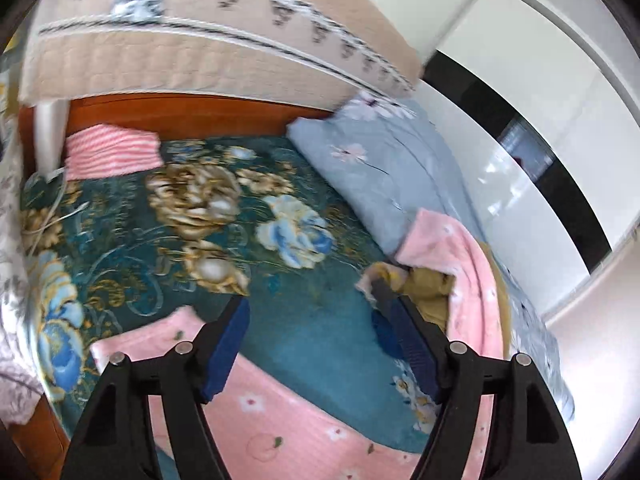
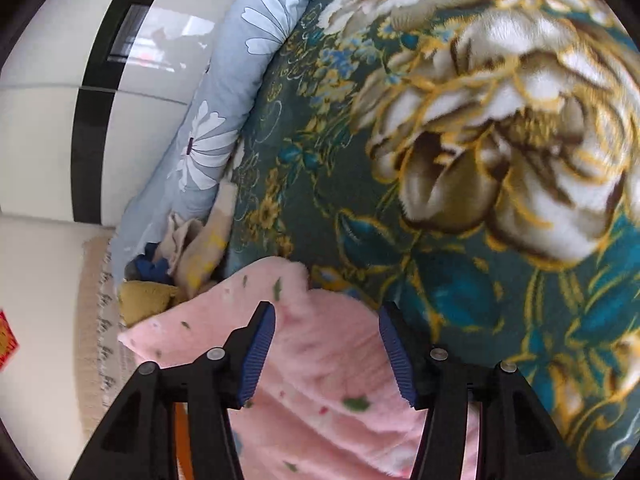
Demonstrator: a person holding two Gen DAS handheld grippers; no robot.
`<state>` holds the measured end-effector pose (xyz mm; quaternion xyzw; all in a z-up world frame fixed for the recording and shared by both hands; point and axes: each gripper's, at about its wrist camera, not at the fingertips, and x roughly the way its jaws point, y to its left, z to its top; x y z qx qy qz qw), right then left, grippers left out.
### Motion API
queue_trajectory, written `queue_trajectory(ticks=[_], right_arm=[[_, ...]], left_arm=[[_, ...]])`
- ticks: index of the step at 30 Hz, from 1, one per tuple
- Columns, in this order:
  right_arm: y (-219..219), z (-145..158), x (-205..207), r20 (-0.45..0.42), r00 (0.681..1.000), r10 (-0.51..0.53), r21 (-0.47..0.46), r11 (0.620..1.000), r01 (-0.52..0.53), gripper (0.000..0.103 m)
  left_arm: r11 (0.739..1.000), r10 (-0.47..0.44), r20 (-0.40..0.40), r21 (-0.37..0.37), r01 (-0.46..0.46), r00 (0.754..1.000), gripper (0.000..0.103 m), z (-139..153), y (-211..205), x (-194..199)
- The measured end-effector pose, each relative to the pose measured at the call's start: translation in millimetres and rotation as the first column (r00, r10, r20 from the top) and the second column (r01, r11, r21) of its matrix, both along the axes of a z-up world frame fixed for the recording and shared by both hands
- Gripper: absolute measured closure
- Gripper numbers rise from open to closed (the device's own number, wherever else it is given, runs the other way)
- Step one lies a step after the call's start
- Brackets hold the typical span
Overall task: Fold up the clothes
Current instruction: 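Open both grippers and release the pink garment onto the bedspread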
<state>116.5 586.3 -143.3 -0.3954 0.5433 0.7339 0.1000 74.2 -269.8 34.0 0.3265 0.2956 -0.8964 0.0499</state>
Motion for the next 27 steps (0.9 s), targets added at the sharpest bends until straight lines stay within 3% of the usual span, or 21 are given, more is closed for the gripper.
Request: queue_trajectory(ticks=[7,12,18,21,24,27], right_arm=[[6,-7,-1,0.018,1.000,0.022,0.018,1.000,-0.023,0.045],[0,-2,-18,-0.014,0.998,0.058,0.055,0.997,-0.057,0.045],[-6,-14,-42,0.012,0.998,0.063,-0.022,0.998,-0.063,0.045],[-10,-18,-53,0.037,0.998,0.058,-0.042,0.998,-0.057,0.044],[-25,1,-60,0.008,0.994,0.107,0.027,0.994,-0.107,0.044],[-55,30,-62,-0.055,0.966,0.252,0.140,0.960,-0.243,0.044]], left_arm=[[0.992,-0.126,0.061,0.037,0.124,0.990,0.028,-18,41,-28],[0.987,-0.137,0.045,0.085,0.133,0.990,0.028,-22,62,-35],[0.976,-0.190,0.027,0.114,0.186,0.981,0.028,-26,97,-36],[0.959,-0.231,0.036,0.179,0.221,0.972,0.028,-37,123,-36],[0.949,-0.272,0.050,0.178,0.260,0.961,0.028,-46,147,-36],[0.937,-0.328,0.070,0.154,0.315,0.942,0.028,-52,174,-37]])
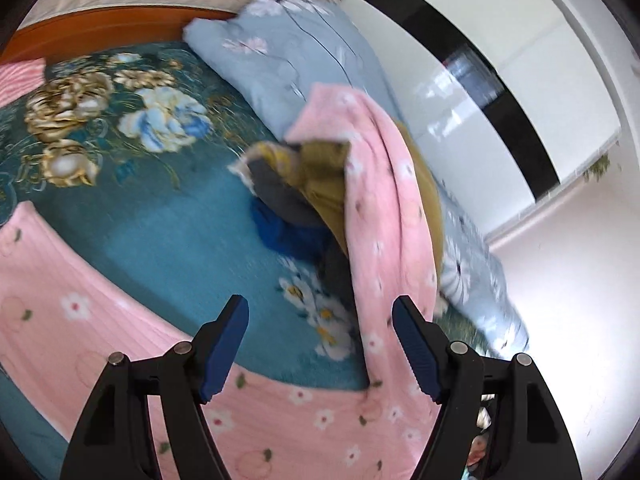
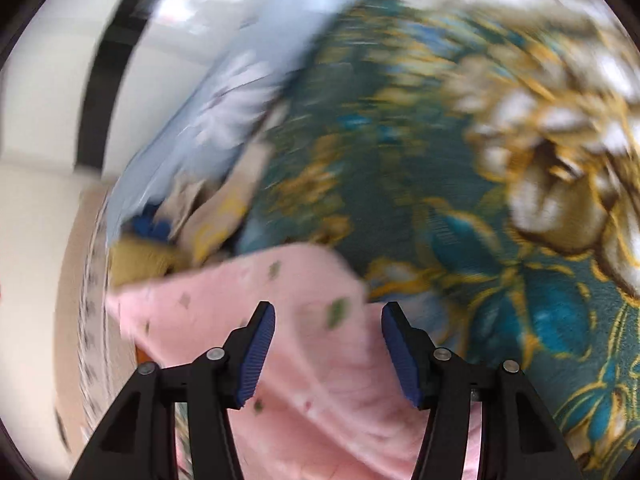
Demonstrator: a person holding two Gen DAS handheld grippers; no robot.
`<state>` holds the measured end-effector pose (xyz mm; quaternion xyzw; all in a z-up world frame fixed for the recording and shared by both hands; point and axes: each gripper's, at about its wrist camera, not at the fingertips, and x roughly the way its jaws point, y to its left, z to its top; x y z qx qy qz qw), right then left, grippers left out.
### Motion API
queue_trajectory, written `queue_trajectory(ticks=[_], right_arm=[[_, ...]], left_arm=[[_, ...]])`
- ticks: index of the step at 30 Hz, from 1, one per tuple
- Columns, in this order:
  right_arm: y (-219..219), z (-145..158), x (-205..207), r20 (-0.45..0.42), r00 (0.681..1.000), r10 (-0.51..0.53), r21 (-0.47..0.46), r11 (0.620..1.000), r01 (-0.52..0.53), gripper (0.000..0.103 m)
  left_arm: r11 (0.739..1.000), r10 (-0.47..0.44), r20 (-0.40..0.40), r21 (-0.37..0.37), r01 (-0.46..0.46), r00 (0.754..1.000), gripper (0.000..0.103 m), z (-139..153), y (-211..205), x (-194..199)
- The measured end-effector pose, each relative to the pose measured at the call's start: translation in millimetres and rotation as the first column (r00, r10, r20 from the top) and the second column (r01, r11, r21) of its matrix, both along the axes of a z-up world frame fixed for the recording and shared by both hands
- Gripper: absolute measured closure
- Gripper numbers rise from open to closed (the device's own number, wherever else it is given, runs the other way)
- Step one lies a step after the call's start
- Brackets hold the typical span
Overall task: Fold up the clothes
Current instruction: 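Open both grippers and release the pink garment onto the bedspread, then grasp the pink garment's fleece edge with the right gripper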
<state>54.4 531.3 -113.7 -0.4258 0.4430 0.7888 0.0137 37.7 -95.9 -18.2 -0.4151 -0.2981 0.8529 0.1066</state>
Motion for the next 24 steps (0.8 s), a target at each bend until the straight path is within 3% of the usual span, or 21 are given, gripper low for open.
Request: queue_trajectory(ticks=[3,8,11,15,20,24], right_arm=[[-34,20,10,-0.039,0.993,0.108,0.136,0.986,-0.102,0.044],[-78,15,29,-0.013,0.971,0.239,0.213,0.949,-0.231,0.043],[-82,11,36,-0.020,0.966,0.256,0.177,0.952,-0.249,0.043],[-77,11,44,0.004,0.961,0.276,0.169,0.947,-0.273,0.043],[-35,36,56,-0.102,0.984,0.148,0.152,0.980,-0.132,0.043],[27,23,46,-0.056,0.998,-0.037,0.097,0.994,0.042,0.043]], left_arm=[[0.999,-0.050,0.008,-0.020,0.050,0.999,0.028,-5,24,-1],[0.987,-0.132,0.005,-0.087,0.132,0.991,0.028,-7,65,-2],[0.974,-0.144,0.000,-0.174,0.142,0.990,0.028,-11,79,-1],[0.966,-0.145,0.047,-0.209,0.152,0.988,0.028,-27,83,-3],[0.978,-0.120,0.067,-0.166,0.129,0.991,0.028,-34,74,-6],[0.983,-0.099,0.080,-0.149,0.110,0.992,0.028,-38,71,-6]])
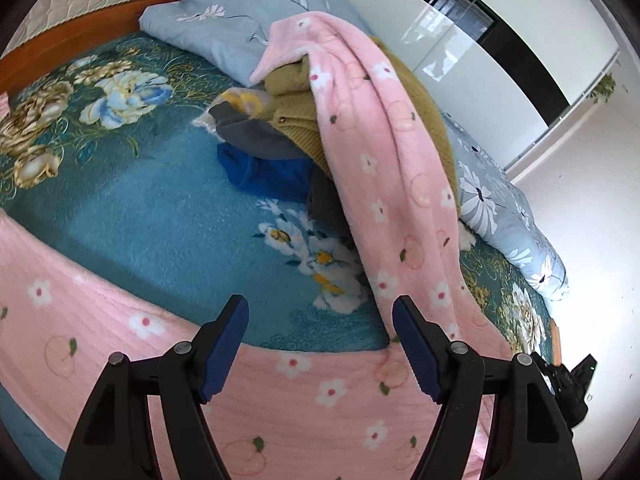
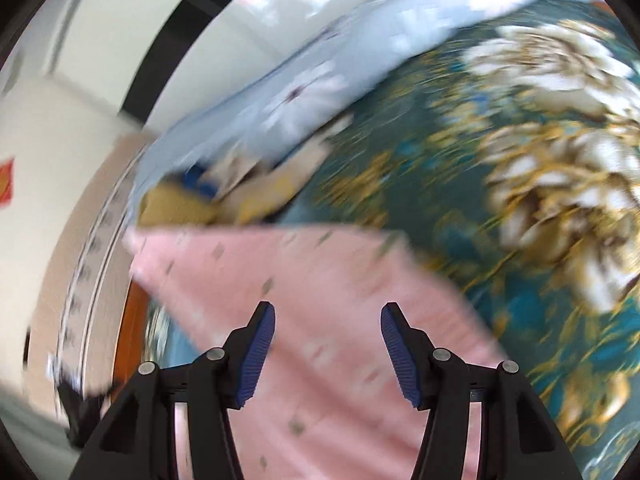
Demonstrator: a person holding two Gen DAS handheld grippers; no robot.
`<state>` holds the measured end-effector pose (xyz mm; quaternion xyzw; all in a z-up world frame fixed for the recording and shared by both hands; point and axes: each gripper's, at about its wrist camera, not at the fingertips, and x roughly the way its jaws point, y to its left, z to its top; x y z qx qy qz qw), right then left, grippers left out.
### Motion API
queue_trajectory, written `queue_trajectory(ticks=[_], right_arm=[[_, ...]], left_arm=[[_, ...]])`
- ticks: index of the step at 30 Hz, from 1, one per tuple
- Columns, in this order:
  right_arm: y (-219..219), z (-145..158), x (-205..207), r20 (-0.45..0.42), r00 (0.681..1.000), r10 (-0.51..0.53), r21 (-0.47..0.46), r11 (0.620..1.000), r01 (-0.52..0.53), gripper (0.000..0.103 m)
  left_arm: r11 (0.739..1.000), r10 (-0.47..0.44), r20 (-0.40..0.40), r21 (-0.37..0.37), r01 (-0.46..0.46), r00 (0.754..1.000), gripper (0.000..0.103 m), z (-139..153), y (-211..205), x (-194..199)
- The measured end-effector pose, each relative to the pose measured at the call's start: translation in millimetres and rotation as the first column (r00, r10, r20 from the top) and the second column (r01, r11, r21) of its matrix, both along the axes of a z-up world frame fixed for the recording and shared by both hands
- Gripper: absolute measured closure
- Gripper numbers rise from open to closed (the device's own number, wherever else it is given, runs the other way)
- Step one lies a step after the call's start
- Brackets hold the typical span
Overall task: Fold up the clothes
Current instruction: 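Grasp the pink garment's fleece edge with the right gripper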
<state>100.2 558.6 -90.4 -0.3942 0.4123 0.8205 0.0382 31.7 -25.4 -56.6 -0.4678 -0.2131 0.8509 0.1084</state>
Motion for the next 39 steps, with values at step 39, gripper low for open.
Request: queue_trajectory(ticks=[39], right_arm=[[-102,-16,-44,0.250,0.915,0.316,0.323,0.864,-0.386,0.060]], left_arm=[[0.998,0.051,0.032,0.029,-0.052,0.998,0.028,-8,-8,-2]])
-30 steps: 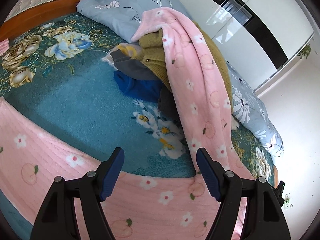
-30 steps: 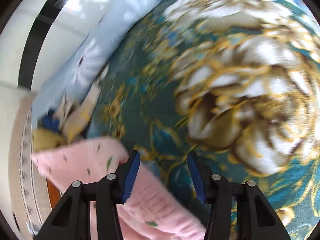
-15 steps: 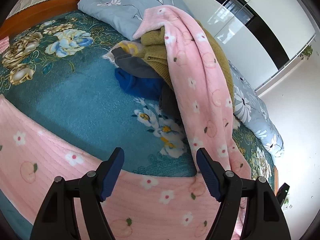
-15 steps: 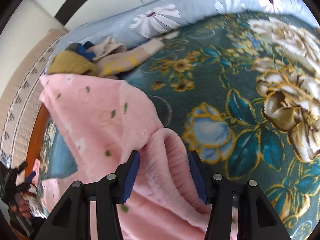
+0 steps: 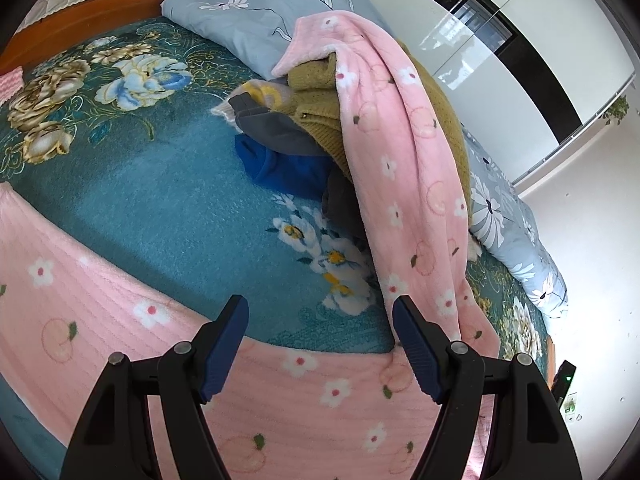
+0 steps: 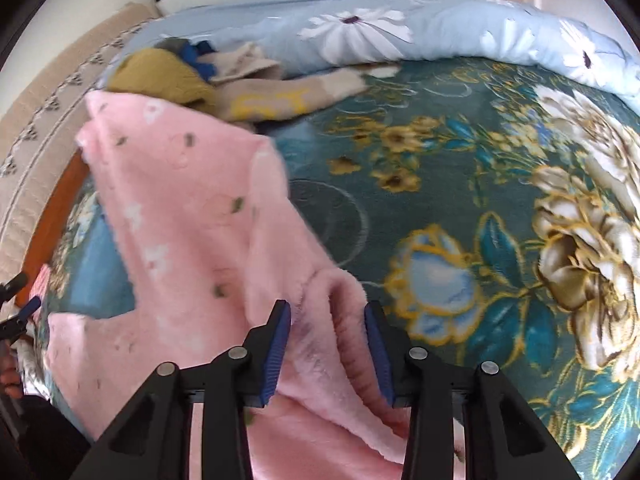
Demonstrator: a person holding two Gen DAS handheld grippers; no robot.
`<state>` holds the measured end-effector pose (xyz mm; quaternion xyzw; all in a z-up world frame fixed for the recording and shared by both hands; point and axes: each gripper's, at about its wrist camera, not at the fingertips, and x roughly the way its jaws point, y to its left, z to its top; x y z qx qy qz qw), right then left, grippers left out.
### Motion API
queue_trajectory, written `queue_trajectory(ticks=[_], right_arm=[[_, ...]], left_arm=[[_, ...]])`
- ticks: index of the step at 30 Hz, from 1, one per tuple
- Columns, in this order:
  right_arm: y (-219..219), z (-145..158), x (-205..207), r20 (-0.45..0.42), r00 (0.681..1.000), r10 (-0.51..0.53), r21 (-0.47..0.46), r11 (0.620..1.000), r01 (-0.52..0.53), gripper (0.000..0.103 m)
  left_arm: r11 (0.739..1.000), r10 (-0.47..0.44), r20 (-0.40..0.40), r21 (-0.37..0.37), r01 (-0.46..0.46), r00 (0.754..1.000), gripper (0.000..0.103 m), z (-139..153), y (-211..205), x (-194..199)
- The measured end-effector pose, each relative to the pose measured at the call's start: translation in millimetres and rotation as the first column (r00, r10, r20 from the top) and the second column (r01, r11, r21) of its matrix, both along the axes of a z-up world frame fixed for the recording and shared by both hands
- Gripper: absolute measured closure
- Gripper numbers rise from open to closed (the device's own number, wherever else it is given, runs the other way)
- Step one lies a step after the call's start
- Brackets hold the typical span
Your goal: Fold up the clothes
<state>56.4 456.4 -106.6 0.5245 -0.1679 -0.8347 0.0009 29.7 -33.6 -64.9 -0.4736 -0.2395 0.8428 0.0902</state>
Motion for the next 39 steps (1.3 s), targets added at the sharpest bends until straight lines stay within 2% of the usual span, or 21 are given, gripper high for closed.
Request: queue_trajectory(ticks=[4,6,8,10,12,15,17,21,24,27,32,35,39], right_arm=[[5,-15,6,0.032,0.999,-0.027,-0.056,0.998,0.029,0.060],[7,-15,12,0.016,0.999,-0.048,-0.081,0.996,0.049,0.066],[9,-8,18,-0.021,0.996,-0.082,-0.091,0.993,0.080,0.080],[16,2,24,-0.065,0.990,-0.124,-0.106,0.987,0.117,0.081],[34,15,31,-0.118,0.974,-0.194,-0.128,0.976,0.179,0.082],[76,32,40,-0.171,0.925,-0.340,-0.139,0.937,0.319,0.083],[105,34,41,-0.166,0.895,-0.413,-0.139,0.909,0.394,0.084],[136,27,35,-0.136,0.862,-0.488,-0.109,0.873,0.476,0.084],[145,18,31,-0.095,0.854,-0.511,-0.081,0.859,0.505,0.084],[146,10,29,-0.057,0.844,-0.534,-0.022,0.845,0.534,0.084],[157,-3,30,-0.007,0.781,-0.625,0.022,0.781,0.625,0.084],[153,-8,23,0.017,0.790,-0.613,0.056,0.790,0.611,0.085],[150,-6,23,0.021,0.787,-0.616,0.063,0.787,0.614,0.084]], left_arm=[[1.000,0.000,0.005,0.004,0.000,1.000,0.028,-1,0,0],[1.000,-0.002,0.003,0.003,0.002,1.000,0.028,0,1,0],[1.000,-0.001,0.004,0.002,0.001,1.000,0.028,0,0,0],[1.000,0.006,0.007,0.006,-0.006,1.000,0.028,-1,-1,0],[1.000,0.013,0.011,0.014,-0.013,1.000,0.028,-1,-3,-1],[0.999,0.020,0.017,0.027,-0.021,1.000,0.028,-3,-4,-1],[0.999,0.025,0.023,0.037,-0.025,0.999,0.028,-5,-5,-2],[0.997,0.038,0.048,0.071,-0.041,0.998,0.027,-9,-10,-4],[0.991,0.049,0.079,0.124,-0.058,0.996,0.026,-14,-21,-11],[0.990,0.045,0.073,0.131,-0.055,0.996,0.026,-13,-27,-21],[0.992,-0.010,0.051,0.127,0.003,0.999,0.026,-1,-28,-57],[0.985,-0.014,0.038,0.171,0.007,0.999,0.027,6,-36,-90],[0.951,0.045,0.052,0.303,-0.059,0.998,0.027,8,-52,-142]])
